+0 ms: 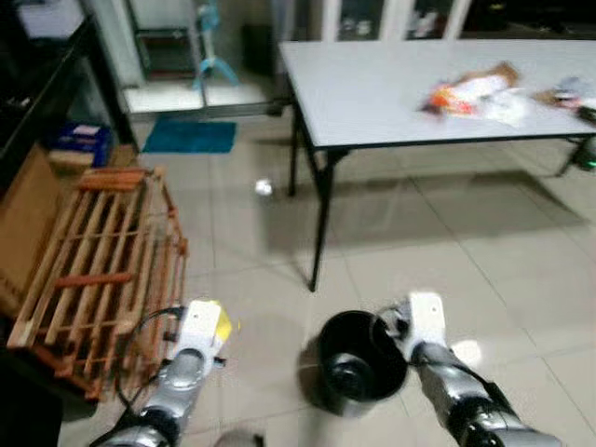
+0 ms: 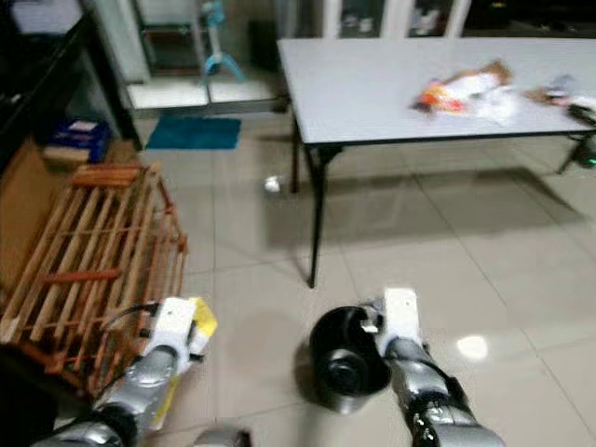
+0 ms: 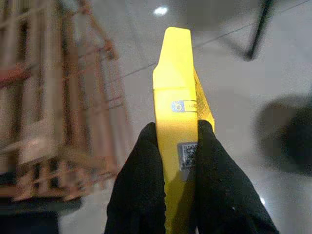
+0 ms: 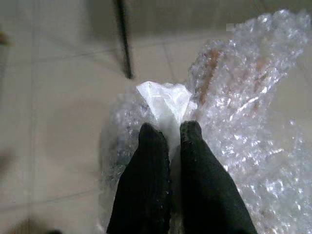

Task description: Picking trash to rubbish bin

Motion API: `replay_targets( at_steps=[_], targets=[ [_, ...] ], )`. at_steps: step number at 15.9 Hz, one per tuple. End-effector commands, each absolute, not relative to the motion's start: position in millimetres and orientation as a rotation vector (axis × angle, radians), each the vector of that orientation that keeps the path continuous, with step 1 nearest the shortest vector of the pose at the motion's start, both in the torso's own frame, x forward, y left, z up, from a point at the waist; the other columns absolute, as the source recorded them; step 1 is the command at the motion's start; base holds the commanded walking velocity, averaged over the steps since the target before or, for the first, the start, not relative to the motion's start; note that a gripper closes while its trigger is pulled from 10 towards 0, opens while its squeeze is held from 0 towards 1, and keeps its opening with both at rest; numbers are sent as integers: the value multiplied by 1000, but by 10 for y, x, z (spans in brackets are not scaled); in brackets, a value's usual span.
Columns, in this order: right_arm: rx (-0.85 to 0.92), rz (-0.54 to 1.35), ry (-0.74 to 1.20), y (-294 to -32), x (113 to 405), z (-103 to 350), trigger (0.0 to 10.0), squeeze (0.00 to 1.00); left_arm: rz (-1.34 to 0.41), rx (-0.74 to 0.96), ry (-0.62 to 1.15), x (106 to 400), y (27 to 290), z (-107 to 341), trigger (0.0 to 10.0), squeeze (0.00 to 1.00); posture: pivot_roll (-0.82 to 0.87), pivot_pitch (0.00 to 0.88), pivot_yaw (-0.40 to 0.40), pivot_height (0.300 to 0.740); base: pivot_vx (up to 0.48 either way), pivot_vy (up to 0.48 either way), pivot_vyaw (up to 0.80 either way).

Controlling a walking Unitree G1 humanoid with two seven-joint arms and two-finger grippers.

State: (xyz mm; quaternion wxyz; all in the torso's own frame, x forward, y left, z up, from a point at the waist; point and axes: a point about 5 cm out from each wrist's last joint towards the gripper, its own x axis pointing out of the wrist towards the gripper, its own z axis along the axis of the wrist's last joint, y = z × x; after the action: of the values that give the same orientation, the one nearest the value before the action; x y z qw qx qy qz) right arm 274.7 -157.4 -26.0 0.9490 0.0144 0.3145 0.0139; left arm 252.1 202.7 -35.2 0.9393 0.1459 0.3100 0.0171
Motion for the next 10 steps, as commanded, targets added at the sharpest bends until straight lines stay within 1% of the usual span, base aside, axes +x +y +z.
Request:
replay_targets(
  at_steps=[1, 5, 10],
  targets=[
    [19, 6, 658, -1661, 2700, -295, 10000, 0, 25, 295, 630, 2548, 1969, -344, 10000, 0, -1, 29, 2, 669, 480, 0, 0],
    [10, 12, 663, -1662, 2696, -299, 10000, 0, 29, 272, 615, 2559, 1953, -334, 10000, 0, 0, 27, 3, 669, 441, 0, 0],
    [8, 9, 668, -1660, 2686, -309, 10000, 0, 6, 261, 622, 2551, 1924, -346, 10000, 0, -2, 22, 4, 669, 0, 0, 0]
  ],
)
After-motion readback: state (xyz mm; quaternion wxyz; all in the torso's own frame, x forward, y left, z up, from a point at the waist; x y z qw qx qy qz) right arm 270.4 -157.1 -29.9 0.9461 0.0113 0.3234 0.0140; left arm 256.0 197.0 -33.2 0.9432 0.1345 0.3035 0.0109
